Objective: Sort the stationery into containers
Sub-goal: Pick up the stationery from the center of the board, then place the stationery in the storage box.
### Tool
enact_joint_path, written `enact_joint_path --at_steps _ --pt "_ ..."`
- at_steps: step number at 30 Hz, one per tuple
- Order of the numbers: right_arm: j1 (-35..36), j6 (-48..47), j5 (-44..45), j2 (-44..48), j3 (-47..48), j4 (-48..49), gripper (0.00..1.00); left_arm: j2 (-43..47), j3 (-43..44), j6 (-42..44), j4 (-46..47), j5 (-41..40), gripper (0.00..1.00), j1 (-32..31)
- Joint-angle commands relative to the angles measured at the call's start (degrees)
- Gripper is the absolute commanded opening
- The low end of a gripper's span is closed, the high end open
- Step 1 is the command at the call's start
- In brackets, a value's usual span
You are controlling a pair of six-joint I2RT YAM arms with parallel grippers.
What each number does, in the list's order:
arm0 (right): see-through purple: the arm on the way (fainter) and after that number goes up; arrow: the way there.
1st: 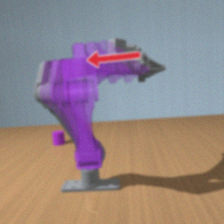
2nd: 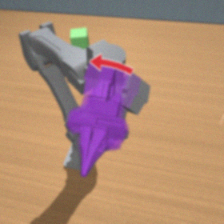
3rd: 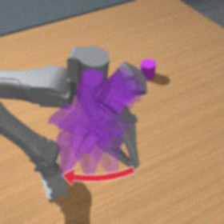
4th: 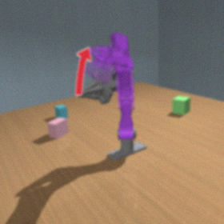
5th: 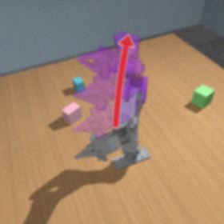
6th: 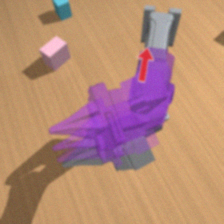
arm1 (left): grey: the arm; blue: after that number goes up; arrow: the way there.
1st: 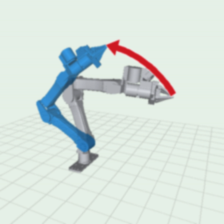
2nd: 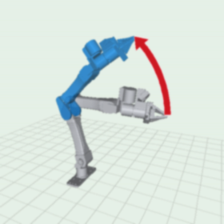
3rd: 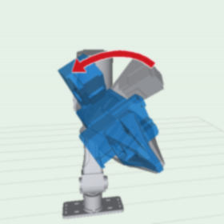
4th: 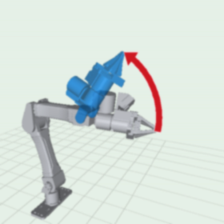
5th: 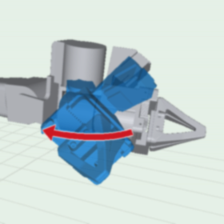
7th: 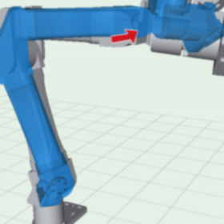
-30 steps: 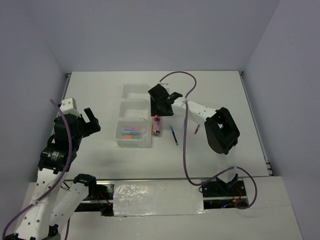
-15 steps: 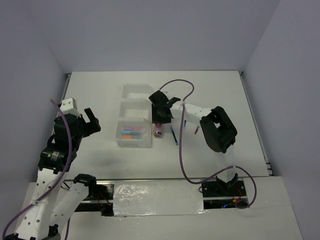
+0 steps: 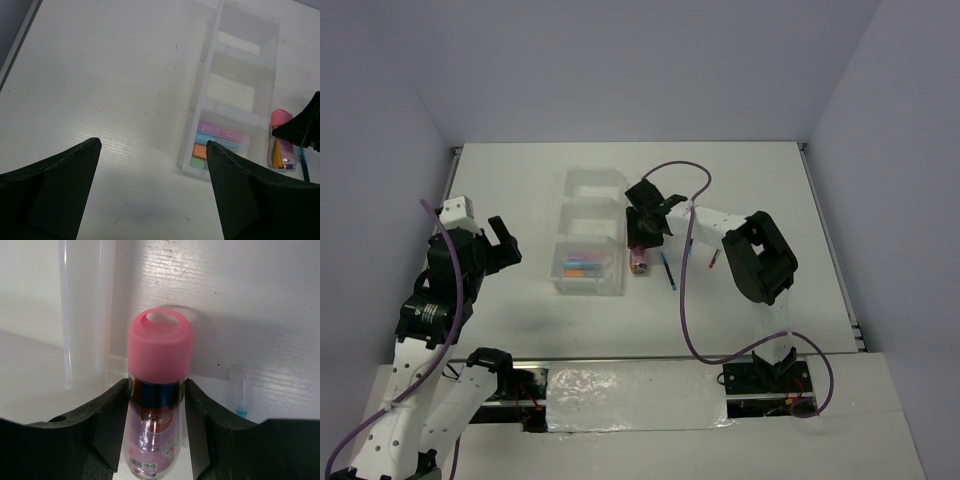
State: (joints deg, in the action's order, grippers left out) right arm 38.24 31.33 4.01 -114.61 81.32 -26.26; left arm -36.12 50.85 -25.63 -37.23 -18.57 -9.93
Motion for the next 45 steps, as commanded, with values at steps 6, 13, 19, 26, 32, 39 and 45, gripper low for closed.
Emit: enact_joint_path --at_steps 6,13,19,26,32,39,45 --pt "-0.53 -4.35 -1.90 1.57 0.07 -1.34 0.00 0.79 -0.05 0.58 2.34 0.29 0.99 0.09" --pt "-0.36 -9.00 0.22 5.61 3.15 -4.78 0.00 0.70 -0.05 0.49 2.25 0.29 0.99 0.09" --pt "-0.27 -26.35 -6.64 11.16 5.24 3.93 0.00 0.35 0.04 0.67 2.34 0.37 0.99 0.09" --pt "-0.27 -55.03 -10.51 -4.18 33.70 -5.44 0.00 0.52 -0.05 0.58 2.34 0.20 0.99 0.00" --pt "-0.36 -69.64 -10.16 -14.67 53.67 -8.73 0.00 0.26 0.04 0.93 2.60 1.43 0.99 -0.17" --pt "-0.27 -75.36 -13.85 -17.31 48.93 3.76 0.00 1.84 -0.05 1.46 3.48 3.27 0.99 -0.17" --pt "-0.36 -76.86 -10.87 -24.95 54.37 9.30 0.02 0.35 -0.14 1.81 3.57 5.03 0.99 -0.52"
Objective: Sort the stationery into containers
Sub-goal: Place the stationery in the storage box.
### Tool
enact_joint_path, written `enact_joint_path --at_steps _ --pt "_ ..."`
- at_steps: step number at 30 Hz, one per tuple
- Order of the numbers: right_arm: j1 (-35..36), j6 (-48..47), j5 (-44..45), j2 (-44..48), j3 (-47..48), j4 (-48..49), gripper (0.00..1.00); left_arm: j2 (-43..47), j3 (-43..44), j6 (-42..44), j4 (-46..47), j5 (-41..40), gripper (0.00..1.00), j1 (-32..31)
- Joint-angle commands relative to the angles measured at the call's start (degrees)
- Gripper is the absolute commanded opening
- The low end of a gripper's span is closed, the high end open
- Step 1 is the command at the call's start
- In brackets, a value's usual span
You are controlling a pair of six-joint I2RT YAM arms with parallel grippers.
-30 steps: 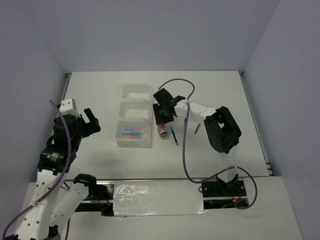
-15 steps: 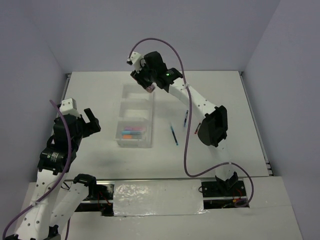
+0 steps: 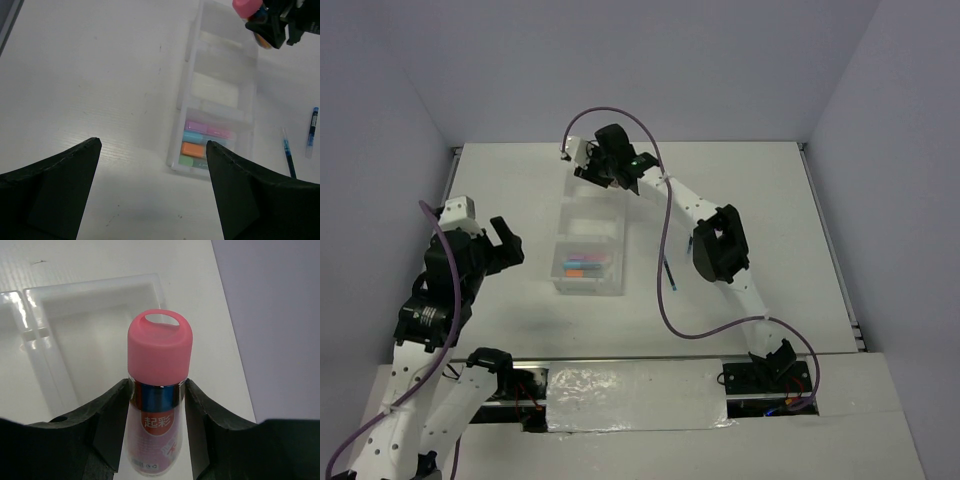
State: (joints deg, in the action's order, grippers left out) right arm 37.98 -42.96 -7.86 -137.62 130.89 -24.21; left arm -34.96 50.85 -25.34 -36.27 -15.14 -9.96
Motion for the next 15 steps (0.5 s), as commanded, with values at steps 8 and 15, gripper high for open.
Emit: enact_joint_path --at_steps 8,15 --pt "-0.01 2.79 -0.31 -3.97 5.51 12.17 0.62 -2.39 0.21 1.61 2.08 1.42 0.99 -2.52" --pt "-0.71 11.39 -0.32 3.65 4.38 13.05 0.94 -2.31 0.21 1.70 2.43 1.07 0.99 -2.53"
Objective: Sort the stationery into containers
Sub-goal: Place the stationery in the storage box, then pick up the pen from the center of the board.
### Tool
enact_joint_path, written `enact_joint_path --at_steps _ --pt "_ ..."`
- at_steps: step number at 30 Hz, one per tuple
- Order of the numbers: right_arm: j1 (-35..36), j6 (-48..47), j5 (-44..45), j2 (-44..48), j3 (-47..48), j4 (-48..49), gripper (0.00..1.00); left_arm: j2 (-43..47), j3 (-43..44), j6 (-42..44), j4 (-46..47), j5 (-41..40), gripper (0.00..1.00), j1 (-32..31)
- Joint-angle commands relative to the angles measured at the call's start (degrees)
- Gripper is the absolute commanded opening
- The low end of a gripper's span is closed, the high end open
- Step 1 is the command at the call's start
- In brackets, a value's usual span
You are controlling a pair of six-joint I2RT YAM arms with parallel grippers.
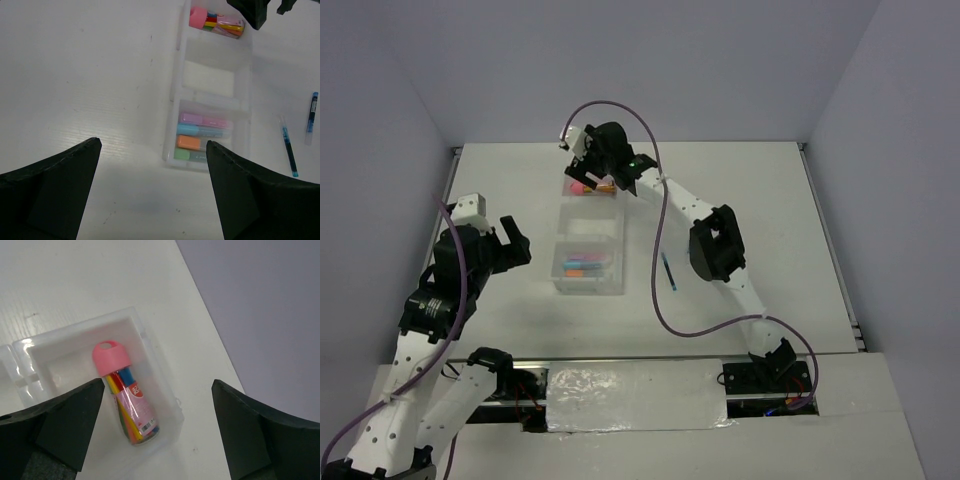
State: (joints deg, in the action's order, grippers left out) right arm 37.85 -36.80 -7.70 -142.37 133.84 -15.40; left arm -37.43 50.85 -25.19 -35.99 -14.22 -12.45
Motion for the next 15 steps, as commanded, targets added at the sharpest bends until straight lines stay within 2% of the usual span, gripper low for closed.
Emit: enact_joint_path --at_steps 1,3,5,6,7,8,9,10,11,12,13,14,15 --pt "-0.58 6.72 0.57 9.99 0.73 3.54 0.97 0.08 0.21 1.46 2.06 -0.11 0.99 0.05" --pt "-0.84 14.68 6.95 13.85 -2.85 1.61 1.00 -0.54 0.39 1.02 2.24 -0.11 0.99 0.40" --pt "-1.10 23.04 13.21 22.36 -7.87 -3.02 1.00 -1.50 1.61 -0.12 1.28 0.33 0.99 0.41" --pt "-2.06 32.83 18.20 25.53 -13.81 -5.93 1.00 -3.16 2.23 -2.30 0.75 0.68 0.99 0.41" --pt "-2.51 38.06 20.60 31.91 -17.61 -12.31 1.00 -4.39 3.37 -3.54 -0.21 1.47 0.99 0.32" --pt "-2.95 43.68 22.36 35.80 -22.00 -14.11 1.00 -5.97 6.25 -4.77 -2.22 2.78 0.99 0.06" --pt "-3.65 51.83 23.34 40.28 -34.92 -14.48 1.00 -9.47 7.76 -8.00 -2.94 5.14 0.99 -1.60" --pt "-3.83 54.35 24.39 50.07 -42.27 -12.31 1.00 -10.90 8.73 -9.77 -2.60 5.34 0.99 -3.53" --pt "-3.92 59.16 25.71 54.95 -48.70 -11.24 1.00 -13.96 9.09 -13.71 0.54 4.04 0.99 -9.90" --pt "-4.09 61.38 27.46 59.70 -59.46 -10.88 1.00 -16.25 9.61 -15.83 1.52 -2.16 0.99 -13.97" --pt "-4.27 63.84 29.74 64.19 -63.84 -11.32 1.00 -18.88 10.40 -17.51 2.06 -6.05 0.99 -18.44" --pt "-4.18 67.43 34.12 72.67 -67.27 -13.41 1.00 -26.56 13.63 -21.09 2.06 -9.30 0.99 -25.80" --pt "-4.36 68.34 34.94 76.76 -73.22 -15.00 1.00 -31.08 15.66 -22.61 1.45 -13.16 0.99 -28.66"
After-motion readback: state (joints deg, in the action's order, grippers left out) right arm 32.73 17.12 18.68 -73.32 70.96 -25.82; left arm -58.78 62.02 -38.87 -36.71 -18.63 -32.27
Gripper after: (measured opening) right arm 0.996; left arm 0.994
